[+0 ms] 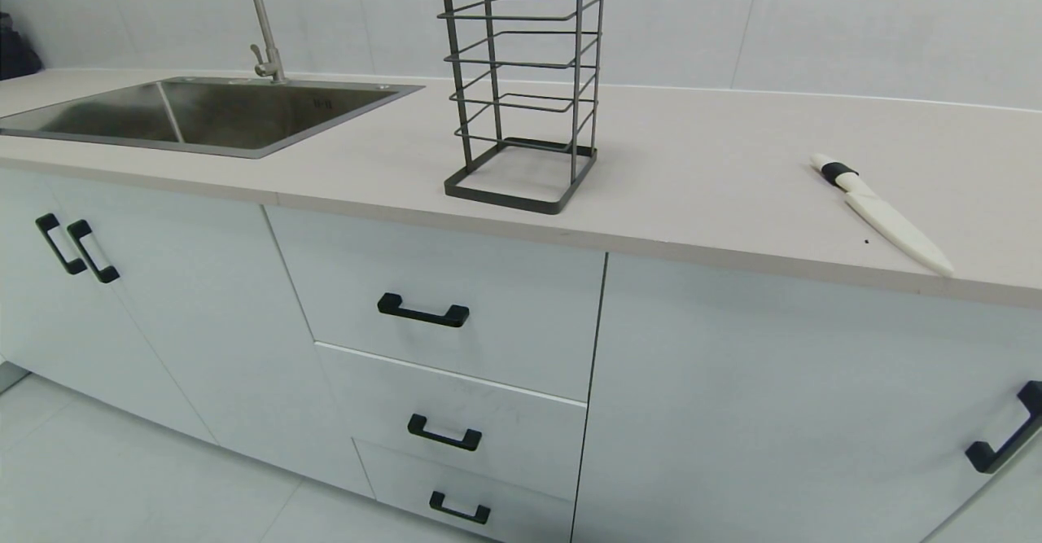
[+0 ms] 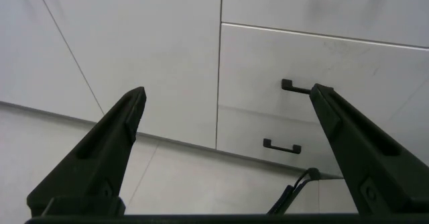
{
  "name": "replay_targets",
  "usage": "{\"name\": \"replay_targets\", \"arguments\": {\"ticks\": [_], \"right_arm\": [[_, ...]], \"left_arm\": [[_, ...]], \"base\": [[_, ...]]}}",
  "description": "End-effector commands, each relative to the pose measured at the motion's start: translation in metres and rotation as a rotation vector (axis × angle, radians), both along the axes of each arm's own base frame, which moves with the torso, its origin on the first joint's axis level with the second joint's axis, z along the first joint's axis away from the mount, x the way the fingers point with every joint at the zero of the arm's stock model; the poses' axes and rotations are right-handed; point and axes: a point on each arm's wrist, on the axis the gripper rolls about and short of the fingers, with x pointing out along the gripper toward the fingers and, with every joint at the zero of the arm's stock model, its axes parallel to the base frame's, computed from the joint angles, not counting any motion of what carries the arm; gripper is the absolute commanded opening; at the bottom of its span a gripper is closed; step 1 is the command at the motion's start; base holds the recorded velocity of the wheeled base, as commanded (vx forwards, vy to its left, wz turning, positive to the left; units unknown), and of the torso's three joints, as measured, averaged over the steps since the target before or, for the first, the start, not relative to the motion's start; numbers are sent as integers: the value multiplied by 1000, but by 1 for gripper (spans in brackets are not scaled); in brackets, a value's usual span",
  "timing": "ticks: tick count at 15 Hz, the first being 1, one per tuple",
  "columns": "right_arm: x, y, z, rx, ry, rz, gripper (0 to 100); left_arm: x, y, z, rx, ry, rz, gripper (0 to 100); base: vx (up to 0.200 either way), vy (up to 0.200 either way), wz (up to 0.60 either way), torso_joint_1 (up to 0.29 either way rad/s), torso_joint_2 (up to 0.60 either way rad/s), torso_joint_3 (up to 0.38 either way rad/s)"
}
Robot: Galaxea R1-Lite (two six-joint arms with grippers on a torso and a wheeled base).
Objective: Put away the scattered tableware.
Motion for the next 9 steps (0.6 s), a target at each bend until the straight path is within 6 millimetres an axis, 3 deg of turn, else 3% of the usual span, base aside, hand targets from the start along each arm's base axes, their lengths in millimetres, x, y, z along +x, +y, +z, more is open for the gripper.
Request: {"name": "replay_targets", "arguments": {"ticks": [1, 6, 9], "right_arm": [[0, 0, 0, 0, 1, 0, 100], [0, 0, 0, 0, 3, 0, 100], [0, 0, 0, 0, 1, 0, 100]], "left_arm": [[0, 0, 0, 0, 5, 0, 100], [0, 0, 0, -1, 5, 0, 100], [0, 0, 0, -3, 5, 2, 100]], "base": [[0, 0, -600, -2, 2, 7], [0, 0, 0, 0, 0, 0], [0, 0, -600, 5, 2, 1]]}}
